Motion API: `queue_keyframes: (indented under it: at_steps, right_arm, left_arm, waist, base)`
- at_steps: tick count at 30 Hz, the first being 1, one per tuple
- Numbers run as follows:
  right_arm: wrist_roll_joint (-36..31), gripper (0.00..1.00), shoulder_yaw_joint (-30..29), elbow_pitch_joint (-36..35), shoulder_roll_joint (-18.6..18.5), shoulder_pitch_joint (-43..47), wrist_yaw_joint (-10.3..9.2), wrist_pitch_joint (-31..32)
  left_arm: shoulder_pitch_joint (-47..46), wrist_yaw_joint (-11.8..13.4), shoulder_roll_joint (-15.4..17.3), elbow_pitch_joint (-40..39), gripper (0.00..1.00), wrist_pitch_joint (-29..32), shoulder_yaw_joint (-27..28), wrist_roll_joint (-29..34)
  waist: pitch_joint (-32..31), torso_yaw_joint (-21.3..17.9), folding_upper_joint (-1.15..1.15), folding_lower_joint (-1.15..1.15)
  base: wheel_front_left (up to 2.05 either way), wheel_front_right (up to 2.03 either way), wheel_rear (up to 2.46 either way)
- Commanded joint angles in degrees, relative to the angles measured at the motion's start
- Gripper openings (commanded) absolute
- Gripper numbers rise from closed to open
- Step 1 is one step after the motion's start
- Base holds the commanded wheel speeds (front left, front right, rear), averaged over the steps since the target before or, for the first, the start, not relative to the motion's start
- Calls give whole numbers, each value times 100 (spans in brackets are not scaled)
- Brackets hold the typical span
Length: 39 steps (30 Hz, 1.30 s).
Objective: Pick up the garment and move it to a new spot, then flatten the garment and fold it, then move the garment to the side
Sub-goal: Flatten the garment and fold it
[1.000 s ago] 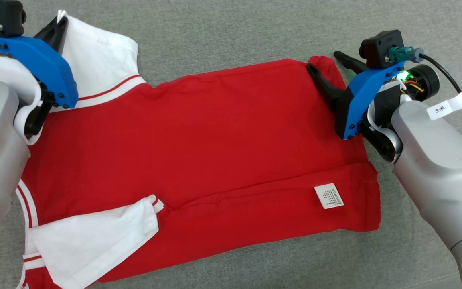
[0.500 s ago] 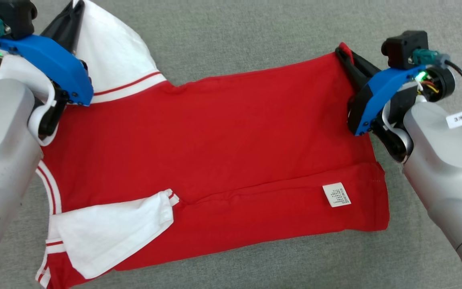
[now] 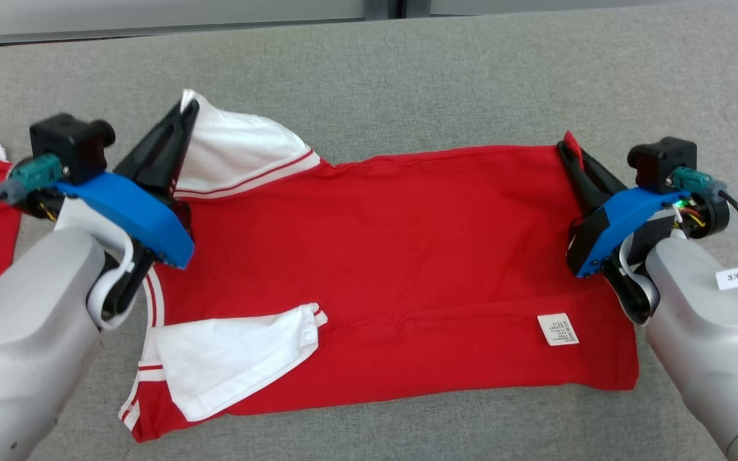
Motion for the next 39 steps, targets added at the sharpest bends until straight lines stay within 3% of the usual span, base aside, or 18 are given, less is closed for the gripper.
queue_keyframes:
  at_steps: [1,9,15,35,36,37,38,39]
  right_arm:
    - [-62,0,-63,3,-51,133,1,-38]
    - [-357,0,-533,-402,-86,617,1,-56]
    - [-633,0,-950,-782,-85,1199,1,-57]
    - [-1179,0,-2003,-1845,327,3021,1,-56]
    - [-1184,24,-2045,-1864,348,3080,1,-56]
    - [-1183,98,-2081,-1900,375,3119,1,-56]
    - [-1169,100,-2115,-1930,399,3156,1,-56]
    - [-1174,100,-2145,-1974,417,3199,1,-56]
  left_arm:
    - [211,64,55,-200,0,-37,86,30]
    - [1397,387,190,-1170,0,-40,540,174]
    - [2154,543,128,-1447,0,-42,711,313]
    - [3665,474,-195,-1377,0,-43,1417,696]
    - [3722,477,-213,-1352,0,-43,1446,703]
    - [3759,472,-240,-1335,0,-43,1471,721]
    - [3777,466,-258,-1332,60,-43,1506,761]
    - [3799,478,-291,-1345,100,-43,1575,790]
  waist:
    - [-45,32,0,1]
    - [-235,136,0,1]
    - [-424,219,0,1]
    - [-934,244,0,1]
    - [-954,247,0,1]
    - [-976,251,0,1]
    - [-994,251,0,1]
    - [-1018,249,0,1]
  base:
    - [0,0,0]
    - [0,0,0]
    - [0,0,0]
    - [0,0,0]
    - [0,0,0]
    - [0,0,0]
    - [0,0,0]
    - [0,0,0]
